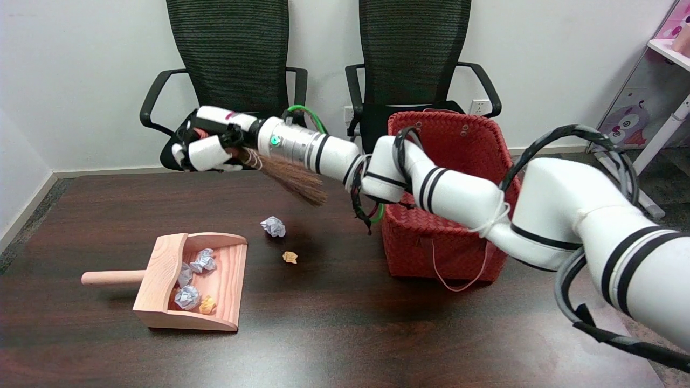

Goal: Sweep the paper ball into the dustpan.

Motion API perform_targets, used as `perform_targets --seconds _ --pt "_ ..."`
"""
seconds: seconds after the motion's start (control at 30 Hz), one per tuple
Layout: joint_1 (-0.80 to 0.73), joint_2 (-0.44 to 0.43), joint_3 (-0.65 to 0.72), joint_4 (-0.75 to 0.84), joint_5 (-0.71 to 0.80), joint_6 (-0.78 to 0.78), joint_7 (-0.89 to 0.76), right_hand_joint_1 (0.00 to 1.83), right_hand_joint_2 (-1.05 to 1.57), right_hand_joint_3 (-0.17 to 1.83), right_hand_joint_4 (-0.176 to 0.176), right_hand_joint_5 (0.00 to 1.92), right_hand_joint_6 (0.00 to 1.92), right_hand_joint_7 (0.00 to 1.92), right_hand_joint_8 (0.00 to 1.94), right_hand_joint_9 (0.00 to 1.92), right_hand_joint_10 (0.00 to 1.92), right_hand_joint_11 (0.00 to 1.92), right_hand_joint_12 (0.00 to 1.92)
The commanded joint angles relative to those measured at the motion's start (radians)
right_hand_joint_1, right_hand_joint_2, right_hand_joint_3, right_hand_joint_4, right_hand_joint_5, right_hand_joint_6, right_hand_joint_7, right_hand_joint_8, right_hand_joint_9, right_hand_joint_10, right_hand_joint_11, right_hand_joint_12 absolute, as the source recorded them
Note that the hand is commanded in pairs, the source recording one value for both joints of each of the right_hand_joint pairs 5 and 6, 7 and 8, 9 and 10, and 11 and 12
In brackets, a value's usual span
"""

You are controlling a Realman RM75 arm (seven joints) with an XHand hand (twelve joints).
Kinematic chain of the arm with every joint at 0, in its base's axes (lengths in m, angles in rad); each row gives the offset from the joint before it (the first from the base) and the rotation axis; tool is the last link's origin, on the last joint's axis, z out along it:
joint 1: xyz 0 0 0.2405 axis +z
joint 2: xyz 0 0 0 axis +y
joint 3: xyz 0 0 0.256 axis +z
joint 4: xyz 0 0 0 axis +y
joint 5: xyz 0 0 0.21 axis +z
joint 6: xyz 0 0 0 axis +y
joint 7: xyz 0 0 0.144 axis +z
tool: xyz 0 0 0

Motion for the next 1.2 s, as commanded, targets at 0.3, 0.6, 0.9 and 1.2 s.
perform_targets --seconds 0.3,0.6,0.9,1.2 --pt "-0.132 -0.217 -0.032 0.339 -0.039 -0.033 0.15 0.86 1.01 1.71 0.003 1.92 1.92 1.92 1.92 1.92 1.92 1.92 1.92" --pt "-0.146 -0.22 -0.032 0.326 -0.016 -0.033 0.227 0.87 1.01 1.69 0.003 1.92 1.92 1.92 1.92 1.92 1.92 1.92 1.92" --pt "-0.153 -0.205 -0.03 0.273 0.031 -0.045 0.277 0.87 1.01 1.66 0.002 1.92 1.92 1.92 1.92 1.92 1.92 1.92 1.92" --pt "-0.18 -0.143 -0.029 0.147 0.198 -0.052 0.309 0.87 1.03 1.63 0.002 1.92 1.92 1.92 1.92 1.92 1.92 1.92 1.92"
